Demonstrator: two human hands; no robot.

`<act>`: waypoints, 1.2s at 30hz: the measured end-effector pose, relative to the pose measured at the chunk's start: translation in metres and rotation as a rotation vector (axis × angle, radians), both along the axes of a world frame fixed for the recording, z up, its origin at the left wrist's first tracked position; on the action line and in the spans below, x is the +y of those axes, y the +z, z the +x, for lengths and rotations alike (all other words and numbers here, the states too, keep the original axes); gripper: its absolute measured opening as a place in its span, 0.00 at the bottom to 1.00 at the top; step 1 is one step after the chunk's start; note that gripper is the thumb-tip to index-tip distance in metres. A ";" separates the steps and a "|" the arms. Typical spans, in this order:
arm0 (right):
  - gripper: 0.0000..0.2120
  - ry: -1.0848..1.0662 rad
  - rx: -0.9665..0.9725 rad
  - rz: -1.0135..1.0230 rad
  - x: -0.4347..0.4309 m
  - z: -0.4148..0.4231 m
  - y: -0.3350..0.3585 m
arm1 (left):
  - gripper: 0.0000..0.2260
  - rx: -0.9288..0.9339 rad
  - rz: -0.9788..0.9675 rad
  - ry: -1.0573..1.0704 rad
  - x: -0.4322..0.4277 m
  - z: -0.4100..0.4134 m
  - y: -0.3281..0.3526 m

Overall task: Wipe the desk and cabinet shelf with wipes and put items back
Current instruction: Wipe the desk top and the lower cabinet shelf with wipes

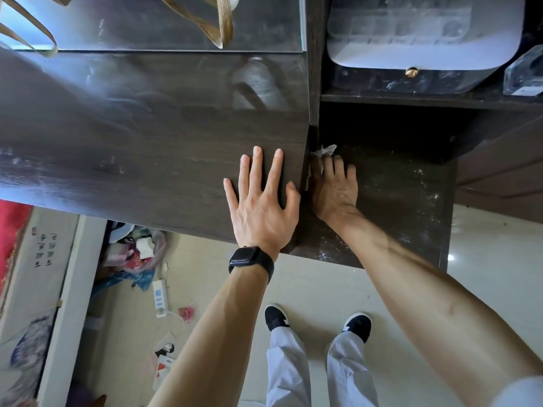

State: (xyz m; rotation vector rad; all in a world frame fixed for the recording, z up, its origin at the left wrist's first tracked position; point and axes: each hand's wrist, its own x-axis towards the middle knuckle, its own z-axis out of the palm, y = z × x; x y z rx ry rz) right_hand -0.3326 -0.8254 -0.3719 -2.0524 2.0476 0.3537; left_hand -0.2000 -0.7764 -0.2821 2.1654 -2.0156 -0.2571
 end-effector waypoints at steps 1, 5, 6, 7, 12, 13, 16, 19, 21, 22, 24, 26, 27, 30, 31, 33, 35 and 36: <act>0.37 0.007 0.007 -0.001 -0.001 -0.001 0.000 | 0.26 0.002 -0.001 0.000 0.000 0.000 0.000; 0.37 0.094 0.134 0.041 -0.011 -0.002 0.006 | 0.25 0.019 -0.006 0.000 0.001 0.001 0.001; 0.38 0.115 0.165 0.057 -0.011 0.000 0.007 | 0.25 0.021 -0.006 0.001 0.000 0.001 0.000; 0.38 0.133 0.196 0.086 -0.010 0.002 0.008 | 0.25 0.024 -0.004 0.002 0.000 0.001 0.001; 0.33 0.026 0.225 0.159 -0.005 -0.011 0.014 | 0.25 0.042 0.012 0.008 0.000 0.001 0.004; 0.32 -0.022 0.206 0.147 -0.004 -0.022 0.014 | 0.25 0.043 0.015 0.007 0.001 0.002 0.004; 0.33 -0.029 0.197 0.094 0.004 -0.049 0.010 | 0.25 0.032 0.035 0.010 0.000 0.002 0.004; 0.32 0.020 0.048 0.100 0.016 -0.058 0.002 | 0.25 0.013 0.042 0.016 0.001 0.001 0.003; 0.31 0.015 -0.058 0.099 0.021 -0.057 -0.003 | 0.25 0.005 0.031 0.022 0.002 0.001 0.003; 0.31 0.005 -0.099 0.089 0.021 -0.055 -0.005 | 0.25 0.002 0.025 0.025 0.002 0.001 0.002; 0.31 0.005 -0.159 0.043 0.014 -0.051 -0.006 | 0.25 -0.002 0.022 0.024 0.001 0.001 0.001; 0.31 0.014 -0.226 -0.010 0.003 -0.046 -0.005 | 0.25 -0.006 0.018 0.023 0.000 0.002 0.000; 0.32 0.023 -0.259 -0.020 -0.003 -0.044 -0.005 | 0.25 -0.008 0.016 0.025 -0.001 0.002 -0.001; 0.33 0.048 -0.258 0.001 -0.020 -0.036 -0.010 | 0.25 -0.012 0.024 0.025 -0.001 0.002 -0.001; 0.33 0.035 -0.226 0.005 -0.023 -0.033 -0.012 | 0.25 -0.012 0.027 0.023 -0.001 0.002 0.000; 0.34 -0.032 -0.156 0.002 -0.025 -0.028 -0.016 | 0.25 -0.012 0.033 0.023 -0.001 0.001 0.000; 0.36 -0.118 -0.128 0.010 -0.023 -0.025 -0.018 | 0.25 -0.017 0.036 0.025 -0.001 0.002 0.000; 0.35 -0.135 -0.138 0.017 -0.021 -0.023 -0.018 | 0.25 -0.018 0.037 0.024 -0.001 0.002 0.000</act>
